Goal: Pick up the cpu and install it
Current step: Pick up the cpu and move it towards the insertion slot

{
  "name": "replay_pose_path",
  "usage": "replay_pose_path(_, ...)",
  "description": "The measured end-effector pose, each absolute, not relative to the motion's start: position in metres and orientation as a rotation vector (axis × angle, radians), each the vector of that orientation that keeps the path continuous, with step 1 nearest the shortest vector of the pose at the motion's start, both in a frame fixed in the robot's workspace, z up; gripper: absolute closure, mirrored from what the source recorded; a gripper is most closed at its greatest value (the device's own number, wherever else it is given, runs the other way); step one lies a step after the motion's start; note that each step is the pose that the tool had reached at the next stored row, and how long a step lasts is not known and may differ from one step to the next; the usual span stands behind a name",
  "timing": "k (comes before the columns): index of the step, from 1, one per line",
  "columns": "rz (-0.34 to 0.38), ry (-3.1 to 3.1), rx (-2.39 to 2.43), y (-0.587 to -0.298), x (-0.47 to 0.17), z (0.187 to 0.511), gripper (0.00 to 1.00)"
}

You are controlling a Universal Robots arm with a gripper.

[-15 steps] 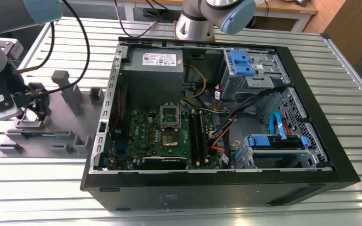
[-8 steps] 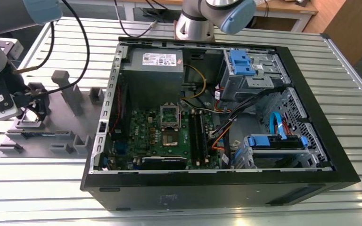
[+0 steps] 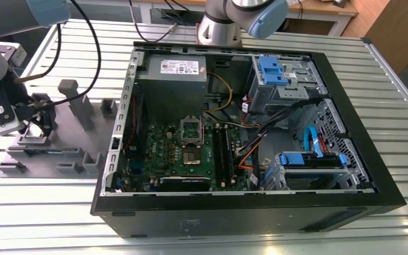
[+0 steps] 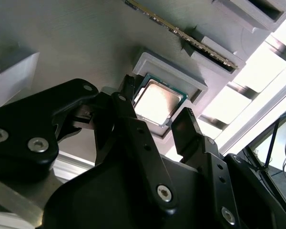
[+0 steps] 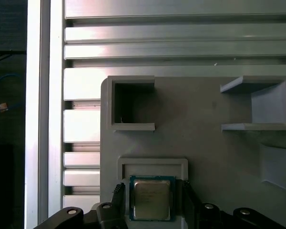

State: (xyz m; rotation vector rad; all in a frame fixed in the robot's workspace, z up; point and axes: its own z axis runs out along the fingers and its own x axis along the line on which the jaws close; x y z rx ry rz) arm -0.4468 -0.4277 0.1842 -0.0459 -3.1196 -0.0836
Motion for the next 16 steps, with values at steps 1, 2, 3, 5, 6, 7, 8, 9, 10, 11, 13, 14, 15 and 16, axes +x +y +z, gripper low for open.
replay_pose_path(1, -0.084, -3.120, -0.046, -0.4277, -0.4468, 0.1843, 0.41)
replay_pose_path(2, -0.084, -3.120, -0.046, -0.4277, -0.4468, 0.1845, 0.41)
replay_pose_path(3, -0.084, -3.120, -0.046, -0.4277, -0.4468, 0.1846, 0.41)
replay_pose_path(5, -0.084, -3.120, -0.046, -0.4277, -0.4468, 0.1846, 0.41)
replay_pose_path(6, -0.084, -3.120, -0.046, -0.4277, -0.4468, 0.1846, 0.41)
replay_pose_path(7, -0.084, -3.120, -0.046, -0.4277, -0.4468, 0.1846, 0.41)
replay_pose_path(8, -0.084, -3.120, -0.046, -0.4277, -0.4468, 0.1846, 0.41)
replay_pose_path(9, -0.084, -3.120, -0.046, -0.4277, -0.4468, 0.1846, 0.41)
replay_pose_path(10, -0.083, -3.119, -0.046, -0.4278, -0.4468, 0.1846, 0.41)
replay_pose_path(11, -0.083, -3.119, -0.046, -0.4278, -0.4469, 0.1845, 0.41)
replay_pose_path(13, -0.083, -3.120, -0.044, -0.4278, -0.4469, 0.1841, 0.41)
replay_pose_path(14, -0.084, -3.120, -0.040, -0.4277, -0.4468, 0.1839, 0.41)
replay_pose_path(15, -0.083, -3.120, -0.036, -0.4278, -0.4468, 0.1837, 0.41)
replay_pose_path(16, -0.083, -3.120, -0.031, -0.4277, -0.4469, 0.1836, 0.41)
